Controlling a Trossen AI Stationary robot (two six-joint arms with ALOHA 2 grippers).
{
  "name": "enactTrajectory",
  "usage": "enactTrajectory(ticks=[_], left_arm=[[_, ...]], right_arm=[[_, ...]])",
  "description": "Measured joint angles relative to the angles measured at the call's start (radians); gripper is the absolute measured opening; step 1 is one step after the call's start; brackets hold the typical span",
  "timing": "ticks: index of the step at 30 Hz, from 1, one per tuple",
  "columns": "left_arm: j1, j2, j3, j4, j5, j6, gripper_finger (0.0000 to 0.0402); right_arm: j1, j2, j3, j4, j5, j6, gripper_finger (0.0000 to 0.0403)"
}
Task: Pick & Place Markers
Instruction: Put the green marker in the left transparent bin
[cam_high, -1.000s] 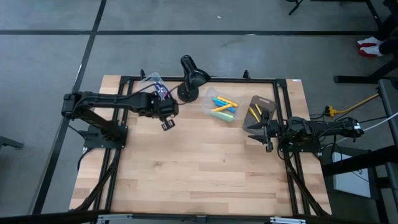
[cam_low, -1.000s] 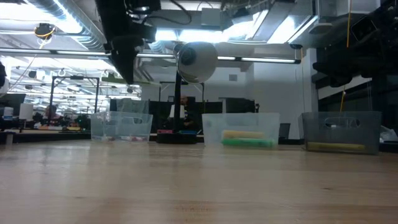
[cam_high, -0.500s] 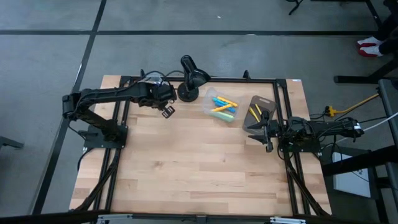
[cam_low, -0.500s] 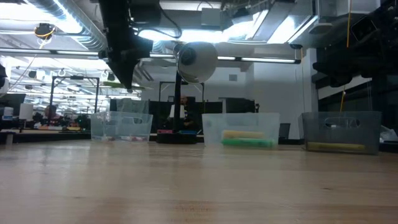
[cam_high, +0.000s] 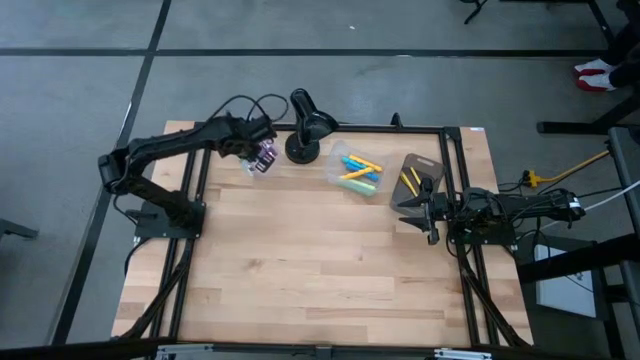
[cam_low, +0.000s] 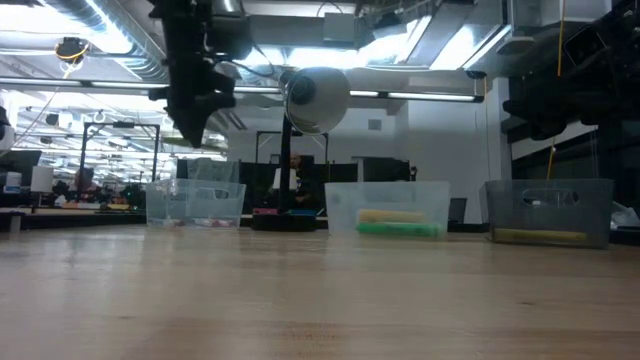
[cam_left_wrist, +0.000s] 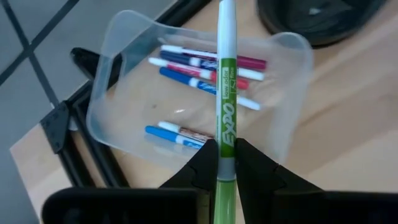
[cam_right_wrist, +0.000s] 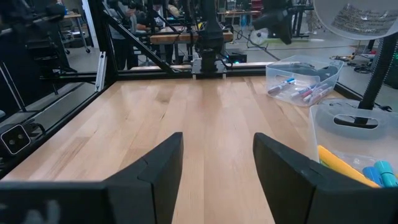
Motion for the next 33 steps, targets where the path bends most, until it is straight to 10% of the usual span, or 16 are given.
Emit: enactTrajectory(ticks=[10, 25, 33], left_arm=[[0.123, 0.000, 0.000, 0.004, -0.003, 0.226, 0.0038], [0.170, 0.003, 0.000, 0.019, 0.013, 1.213, 0.0045], [0.169, 0.020, 0.000, 0.025, -0.181, 1.605, 0.0042]], right_arm=[[0.000, 0.000, 0.000, 0.000, 0.000, 0.000, 0.0194], [0.000, 0.000, 0.000, 0.000, 0.000, 0.000, 0.0194], [0.000, 0.000, 0.000, 0.000, 0.000, 0.000, 0.0194]])
